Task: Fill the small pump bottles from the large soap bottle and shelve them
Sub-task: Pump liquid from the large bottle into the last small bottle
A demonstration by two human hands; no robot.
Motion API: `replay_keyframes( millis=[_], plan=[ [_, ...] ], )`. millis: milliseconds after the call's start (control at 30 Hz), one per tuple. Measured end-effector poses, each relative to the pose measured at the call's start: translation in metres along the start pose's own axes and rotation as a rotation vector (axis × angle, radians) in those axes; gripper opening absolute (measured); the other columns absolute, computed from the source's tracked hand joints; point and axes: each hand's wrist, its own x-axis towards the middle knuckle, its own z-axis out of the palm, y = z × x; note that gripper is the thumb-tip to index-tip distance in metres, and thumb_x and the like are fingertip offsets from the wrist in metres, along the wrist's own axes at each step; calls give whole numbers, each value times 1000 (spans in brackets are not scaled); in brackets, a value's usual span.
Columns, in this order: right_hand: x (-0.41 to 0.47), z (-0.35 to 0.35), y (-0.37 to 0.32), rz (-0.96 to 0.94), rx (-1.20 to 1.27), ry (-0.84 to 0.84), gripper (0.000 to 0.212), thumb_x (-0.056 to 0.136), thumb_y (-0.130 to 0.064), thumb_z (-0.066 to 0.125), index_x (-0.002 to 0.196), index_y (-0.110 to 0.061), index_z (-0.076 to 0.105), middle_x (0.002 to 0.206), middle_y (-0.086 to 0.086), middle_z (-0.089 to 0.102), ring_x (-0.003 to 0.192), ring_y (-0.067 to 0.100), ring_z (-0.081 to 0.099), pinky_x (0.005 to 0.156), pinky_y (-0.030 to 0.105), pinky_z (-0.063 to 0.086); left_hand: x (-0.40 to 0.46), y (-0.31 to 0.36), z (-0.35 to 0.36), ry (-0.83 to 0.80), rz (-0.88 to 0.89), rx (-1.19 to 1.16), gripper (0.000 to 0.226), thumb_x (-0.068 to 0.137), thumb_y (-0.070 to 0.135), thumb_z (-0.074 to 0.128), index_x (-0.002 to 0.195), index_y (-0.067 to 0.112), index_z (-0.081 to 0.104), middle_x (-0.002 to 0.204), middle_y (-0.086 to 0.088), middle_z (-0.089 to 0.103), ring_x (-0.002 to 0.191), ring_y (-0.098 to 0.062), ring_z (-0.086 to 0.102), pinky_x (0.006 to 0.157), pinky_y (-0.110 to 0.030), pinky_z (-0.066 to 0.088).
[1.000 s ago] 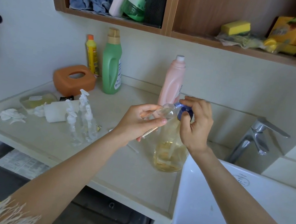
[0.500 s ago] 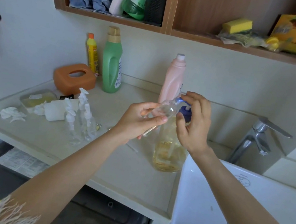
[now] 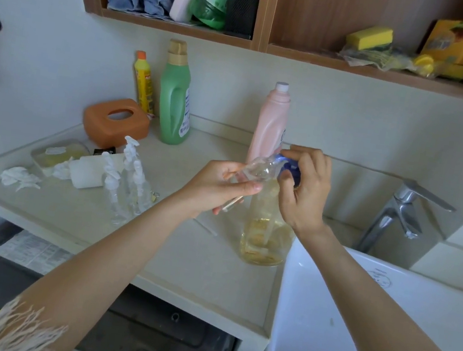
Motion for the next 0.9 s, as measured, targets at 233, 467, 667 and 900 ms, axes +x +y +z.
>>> replay_keyframes(
  millis=[233,467,667,900],
  plan=[
    [8,-5,-7,15,30,-32,33,78,-12,40,92,-6,69,101,7,61,91,30,51,80,15,38,-8,-10,-30,11,-285,111,29,89,30,67,116,23,59,107,4,66,97,-13,63,66,-33,55],
    [5,1,-9,20,67,23,30,78,-8,43,95,-5,68,104,-3,53,95,18,46,64,51,50,-22,-1,-44,-247,-177,-56,39,86,30,69,123,30,57,126,2,65,118,-13,60,99,-44,47],
    [4,3,-7,-21,89,37,31,77,-8,43,95,-3,67,105,-7,50,99,18,48,65,57,49,-21,7,-52,-250,-69,-368,56,64,32,87,114,21,63,118,0,70,113,-19,64,91,-37,53],
    [4,5,-6,-7,104,44,31,78,-10,43,96,-4,67,105,-8,49,103,13,47,65,58,49,-18,18,-44,57,104,-89,28,82,18,73,109,22,68,106,4,74,107,-7,66,91,-15,47]
  ],
)
